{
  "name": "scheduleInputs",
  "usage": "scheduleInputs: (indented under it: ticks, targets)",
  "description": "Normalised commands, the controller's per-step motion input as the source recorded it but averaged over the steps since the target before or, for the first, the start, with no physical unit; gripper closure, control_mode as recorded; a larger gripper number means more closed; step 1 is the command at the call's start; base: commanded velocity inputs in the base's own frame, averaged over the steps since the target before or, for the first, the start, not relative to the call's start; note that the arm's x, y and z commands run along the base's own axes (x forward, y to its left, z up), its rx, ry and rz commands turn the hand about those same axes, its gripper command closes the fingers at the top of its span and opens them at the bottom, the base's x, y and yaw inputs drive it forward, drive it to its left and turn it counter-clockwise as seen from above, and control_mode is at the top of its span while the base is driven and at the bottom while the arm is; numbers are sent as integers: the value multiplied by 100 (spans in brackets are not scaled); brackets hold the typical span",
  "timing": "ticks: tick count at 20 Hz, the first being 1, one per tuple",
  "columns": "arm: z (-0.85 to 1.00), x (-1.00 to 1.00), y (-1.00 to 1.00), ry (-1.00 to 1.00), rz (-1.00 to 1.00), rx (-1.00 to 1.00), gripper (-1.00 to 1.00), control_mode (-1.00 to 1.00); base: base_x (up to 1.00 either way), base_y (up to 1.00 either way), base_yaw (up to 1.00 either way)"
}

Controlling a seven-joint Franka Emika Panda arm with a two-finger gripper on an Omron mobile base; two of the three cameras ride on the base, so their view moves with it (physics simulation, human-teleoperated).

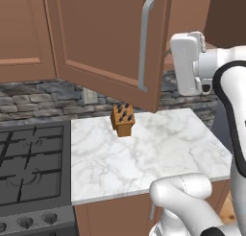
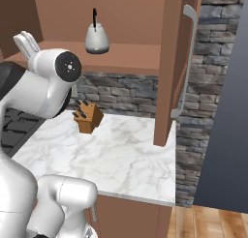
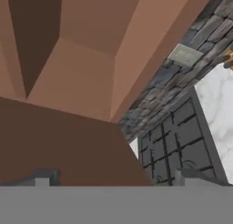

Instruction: Open the cabinet, pick the kettle from the cabinet, and place it in the sink.

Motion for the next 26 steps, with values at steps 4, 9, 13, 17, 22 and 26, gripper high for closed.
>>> scheduleInputs:
  ticks: [4,9,13,17,22,26]
  targets:
    - [0,23,23,11,15,8,-100,-100,0,0,0]
    - [-2,2,30,12,27,8,-100,-100,0,0,0]
    - [-5,-12,32,8,34,8,-100,-100,0,0,0]
    - [-6,-28,34,1,34,8,-100,-100,0,0,0]
    - [-10,-32,42,0,30,5,-100,-100,0,0,0]
    - [-14,-30,49,-1,23,1,-100,-100,0,0,0]
